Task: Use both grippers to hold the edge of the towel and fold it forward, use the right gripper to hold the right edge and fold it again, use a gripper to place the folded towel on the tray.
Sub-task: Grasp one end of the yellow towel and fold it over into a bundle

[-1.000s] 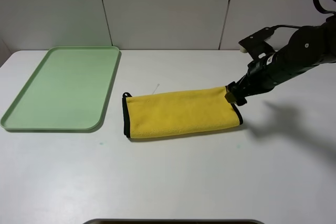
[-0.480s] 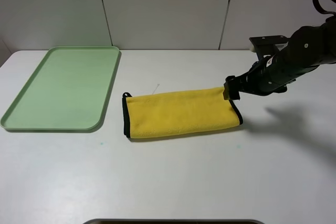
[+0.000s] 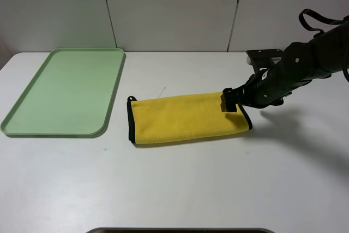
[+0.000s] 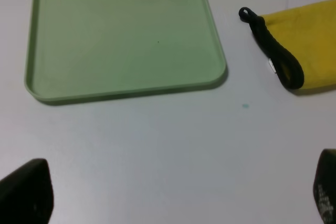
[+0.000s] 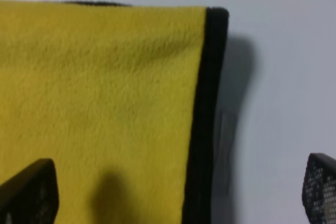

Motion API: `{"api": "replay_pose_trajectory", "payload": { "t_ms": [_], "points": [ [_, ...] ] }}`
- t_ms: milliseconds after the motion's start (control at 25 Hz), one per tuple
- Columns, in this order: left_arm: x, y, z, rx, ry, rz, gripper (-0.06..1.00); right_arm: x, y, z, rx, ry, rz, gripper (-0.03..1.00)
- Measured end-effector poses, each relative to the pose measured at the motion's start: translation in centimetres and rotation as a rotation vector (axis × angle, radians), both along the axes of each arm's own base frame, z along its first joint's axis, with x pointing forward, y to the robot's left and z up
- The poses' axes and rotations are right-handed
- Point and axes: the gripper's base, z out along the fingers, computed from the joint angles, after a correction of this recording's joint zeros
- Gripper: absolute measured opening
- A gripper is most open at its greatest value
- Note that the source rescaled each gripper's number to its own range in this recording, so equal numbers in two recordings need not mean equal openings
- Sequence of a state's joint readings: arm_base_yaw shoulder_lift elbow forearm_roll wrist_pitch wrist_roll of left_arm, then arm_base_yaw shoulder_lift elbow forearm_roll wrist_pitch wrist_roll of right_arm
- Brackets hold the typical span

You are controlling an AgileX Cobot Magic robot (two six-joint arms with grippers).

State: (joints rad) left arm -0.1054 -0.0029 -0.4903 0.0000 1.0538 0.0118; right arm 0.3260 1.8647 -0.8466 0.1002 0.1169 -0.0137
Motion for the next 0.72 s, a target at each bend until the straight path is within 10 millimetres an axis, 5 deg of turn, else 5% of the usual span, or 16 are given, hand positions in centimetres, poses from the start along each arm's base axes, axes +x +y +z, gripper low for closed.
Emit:
{"api": "replay_pose_trajectory", "payload": {
  "t_ms": [320,720],
  "points": [
    [0.0,0.0,0.0,0.0,0.0,0.0,1.0,0.2,0.0,-2.6,-0.014,0.041,-0.007,1.0],
    [0.0,0.0,0.0,0.0,0.0,0.0,1.0,0.4,0.1,-2.9,-0.011,0.026,-0.009,1.0]
  ]
}}
